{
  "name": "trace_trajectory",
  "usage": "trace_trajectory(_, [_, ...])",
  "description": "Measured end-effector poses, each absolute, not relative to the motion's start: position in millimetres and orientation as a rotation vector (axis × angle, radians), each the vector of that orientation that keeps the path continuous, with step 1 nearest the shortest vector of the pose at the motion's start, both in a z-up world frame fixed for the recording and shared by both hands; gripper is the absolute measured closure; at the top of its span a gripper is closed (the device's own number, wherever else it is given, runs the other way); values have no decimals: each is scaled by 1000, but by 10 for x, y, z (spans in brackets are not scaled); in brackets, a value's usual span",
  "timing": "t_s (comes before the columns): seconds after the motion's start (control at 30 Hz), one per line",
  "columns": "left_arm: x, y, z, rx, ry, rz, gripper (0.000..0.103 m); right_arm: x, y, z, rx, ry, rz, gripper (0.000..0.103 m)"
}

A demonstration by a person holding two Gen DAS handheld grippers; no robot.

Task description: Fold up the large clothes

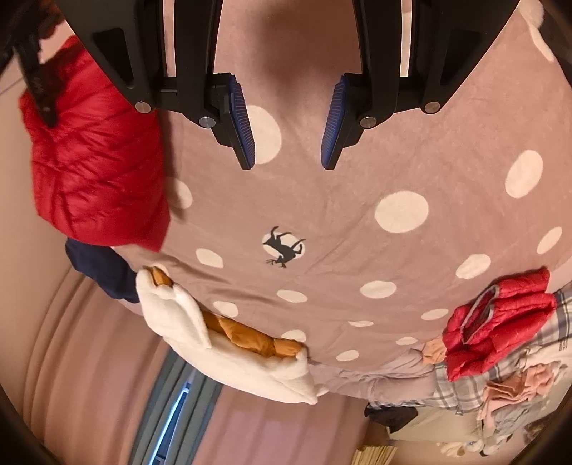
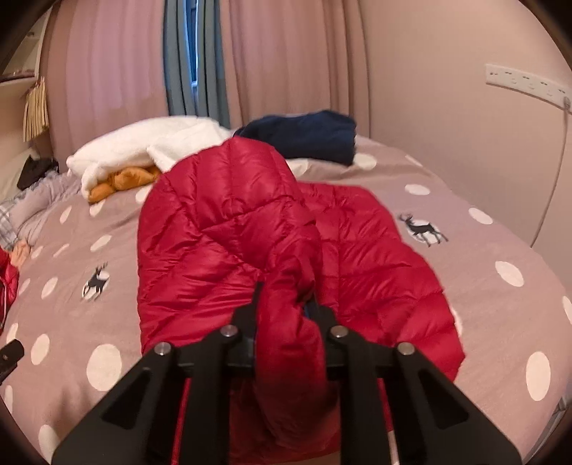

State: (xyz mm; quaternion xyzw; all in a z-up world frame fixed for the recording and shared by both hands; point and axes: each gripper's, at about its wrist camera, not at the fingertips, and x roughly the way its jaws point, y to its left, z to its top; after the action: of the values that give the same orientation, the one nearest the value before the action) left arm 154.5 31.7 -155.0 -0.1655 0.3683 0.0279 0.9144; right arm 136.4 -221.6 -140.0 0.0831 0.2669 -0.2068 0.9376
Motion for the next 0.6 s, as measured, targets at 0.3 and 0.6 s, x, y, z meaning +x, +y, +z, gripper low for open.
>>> trace_trajectory(0.3, [1606, 263, -1511, -348, 738, 94, 64, 909, -2709, -1140, 257, 434, -536, 88])
trace_trajectory(0.6, [1712, 135, -1508, -319, 707, 204, 64, 919, -3054, -1829, 253, 596, -700, 84])
